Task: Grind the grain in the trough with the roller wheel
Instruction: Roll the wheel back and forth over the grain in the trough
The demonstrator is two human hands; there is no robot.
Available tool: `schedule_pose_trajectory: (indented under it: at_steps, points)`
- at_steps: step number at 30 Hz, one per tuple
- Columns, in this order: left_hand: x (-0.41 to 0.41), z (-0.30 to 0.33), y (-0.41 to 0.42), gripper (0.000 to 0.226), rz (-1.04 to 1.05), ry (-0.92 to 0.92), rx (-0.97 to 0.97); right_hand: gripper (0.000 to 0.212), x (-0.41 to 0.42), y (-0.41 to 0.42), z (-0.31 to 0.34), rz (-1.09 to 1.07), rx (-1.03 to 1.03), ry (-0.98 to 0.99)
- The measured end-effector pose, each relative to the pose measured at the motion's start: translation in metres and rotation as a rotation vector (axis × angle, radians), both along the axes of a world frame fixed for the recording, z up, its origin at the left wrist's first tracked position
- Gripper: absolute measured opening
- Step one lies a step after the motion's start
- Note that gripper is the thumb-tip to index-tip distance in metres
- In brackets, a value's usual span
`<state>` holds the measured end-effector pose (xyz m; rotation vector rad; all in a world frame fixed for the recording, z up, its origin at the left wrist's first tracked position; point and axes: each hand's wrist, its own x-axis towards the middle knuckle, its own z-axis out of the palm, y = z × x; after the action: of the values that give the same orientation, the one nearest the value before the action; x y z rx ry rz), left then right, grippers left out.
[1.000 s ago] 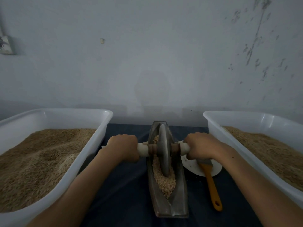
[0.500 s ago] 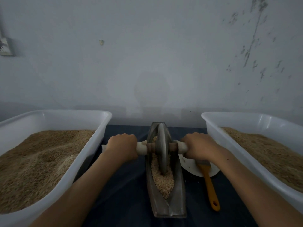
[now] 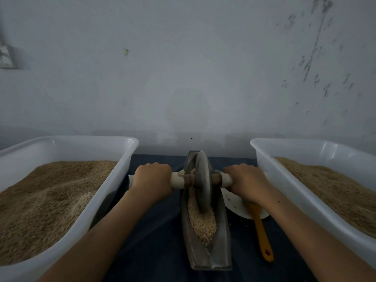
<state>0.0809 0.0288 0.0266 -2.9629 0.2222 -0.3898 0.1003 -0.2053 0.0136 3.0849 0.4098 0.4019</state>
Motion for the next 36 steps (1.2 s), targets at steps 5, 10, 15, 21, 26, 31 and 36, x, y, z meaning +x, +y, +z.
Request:
schedule_pose_trajectory:
  at_steps: [5, 10, 15, 21, 26, 31, 36]
  points:
    - [0.0, 0.001, -0.001, 0.024, 0.013, 0.049, 0.006, 0.008, -0.001, -0.002, 0.009, 0.009, -0.049, 0.164]
    - [0.002, 0.003, 0.004, 0.035, 0.014, 0.232, -0.035, 0.023, -0.004, 0.001, 0.022, -0.01, -0.129, 0.317]
    - [0.002, 0.002, 0.003, 0.033, 0.022, 0.167, -0.025, 0.016, -0.004, 0.0, 0.017, -0.019, -0.115, 0.266]
    - [0.002, -0.001, -0.002, 0.02, 0.036, -0.038, -0.027, 0.006, -0.002, 0.004, 0.003, -0.037, -0.031, -0.012]
    - [0.002, -0.001, 0.001, 0.023, 0.043, 0.059, -0.027, 0.015, -0.007, 0.005, 0.012, -0.021, -0.098, 0.081]
    - [0.0, 0.004, 0.004, 0.032, 0.022, 0.213, -0.02, 0.017, -0.011, 0.004, 0.026, -0.028, -0.138, 0.322]
    - [0.003, 0.002, 0.002, 0.026, 0.018, 0.148, -0.013, 0.019, -0.008, 0.005, 0.021, -0.063, -0.105, 0.308]
